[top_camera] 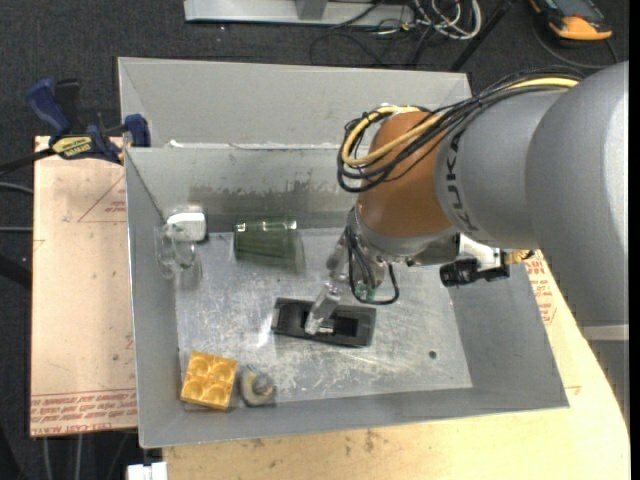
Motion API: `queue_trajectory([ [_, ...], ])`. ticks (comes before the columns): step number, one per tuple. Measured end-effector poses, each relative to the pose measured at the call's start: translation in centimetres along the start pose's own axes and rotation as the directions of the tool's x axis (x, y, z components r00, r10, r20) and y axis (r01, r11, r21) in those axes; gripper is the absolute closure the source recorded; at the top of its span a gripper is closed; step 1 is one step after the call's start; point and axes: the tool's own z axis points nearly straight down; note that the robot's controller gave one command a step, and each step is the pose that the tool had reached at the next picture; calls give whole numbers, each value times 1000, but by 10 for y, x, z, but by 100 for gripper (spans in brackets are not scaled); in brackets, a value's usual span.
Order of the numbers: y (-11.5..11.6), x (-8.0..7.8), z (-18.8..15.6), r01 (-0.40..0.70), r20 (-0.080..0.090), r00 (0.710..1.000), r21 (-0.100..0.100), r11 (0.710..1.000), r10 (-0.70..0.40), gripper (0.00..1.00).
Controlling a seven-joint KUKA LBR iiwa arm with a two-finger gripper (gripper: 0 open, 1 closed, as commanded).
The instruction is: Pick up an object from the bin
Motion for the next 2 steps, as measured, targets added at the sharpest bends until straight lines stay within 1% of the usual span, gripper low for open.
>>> queue_trajectory([
  [1, -3, 0, 8, -35, 13, 999, 1, 999, 35, 100],
  [2, -3, 0, 8, -36, 13, 999, 1, 999, 36, 100],
])
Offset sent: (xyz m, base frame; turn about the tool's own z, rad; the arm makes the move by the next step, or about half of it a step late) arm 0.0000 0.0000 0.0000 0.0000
